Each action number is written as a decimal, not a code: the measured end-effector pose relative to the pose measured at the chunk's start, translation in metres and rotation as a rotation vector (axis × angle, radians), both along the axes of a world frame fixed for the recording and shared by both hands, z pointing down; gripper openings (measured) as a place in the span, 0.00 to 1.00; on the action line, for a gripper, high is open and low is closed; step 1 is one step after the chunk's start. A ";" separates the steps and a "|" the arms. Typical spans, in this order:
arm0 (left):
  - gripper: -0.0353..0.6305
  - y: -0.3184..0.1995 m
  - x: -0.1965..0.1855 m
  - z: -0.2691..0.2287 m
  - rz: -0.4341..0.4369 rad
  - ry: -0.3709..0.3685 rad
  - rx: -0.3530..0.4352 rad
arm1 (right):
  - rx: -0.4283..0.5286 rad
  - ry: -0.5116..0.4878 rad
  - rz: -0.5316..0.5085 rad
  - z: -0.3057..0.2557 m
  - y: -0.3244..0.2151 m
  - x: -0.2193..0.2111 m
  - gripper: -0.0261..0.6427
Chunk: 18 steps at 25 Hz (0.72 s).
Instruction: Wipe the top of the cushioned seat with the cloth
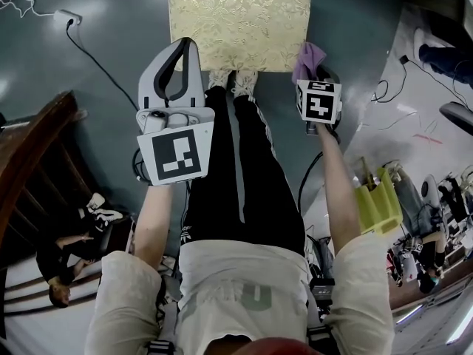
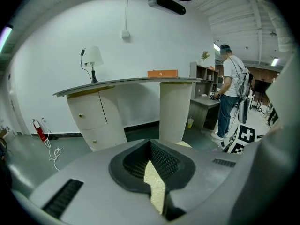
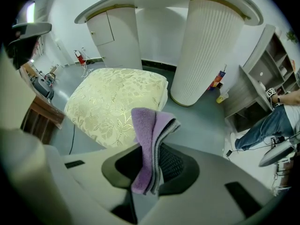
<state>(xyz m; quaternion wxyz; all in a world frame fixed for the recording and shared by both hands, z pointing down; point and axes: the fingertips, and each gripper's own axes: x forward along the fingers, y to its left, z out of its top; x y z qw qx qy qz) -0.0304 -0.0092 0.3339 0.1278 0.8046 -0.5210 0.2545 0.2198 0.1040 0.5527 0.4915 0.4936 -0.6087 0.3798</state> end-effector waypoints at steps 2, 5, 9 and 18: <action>0.06 -0.001 0.000 -0.004 0.001 -0.005 0.006 | -0.009 0.007 -0.016 -0.003 -0.001 -0.002 0.17; 0.06 -0.006 0.000 -0.018 -0.006 0.003 0.026 | -0.003 0.011 -0.047 -0.017 -0.010 -0.005 0.17; 0.06 -0.014 -0.002 -0.045 -0.024 0.003 0.032 | 0.071 -0.023 -0.033 -0.058 -0.040 -0.022 0.17; 0.06 -0.025 0.009 -0.188 -0.064 0.061 0.080 | 0.391 -0.209 0.034 -0.294 -0.111 -0.086 0.17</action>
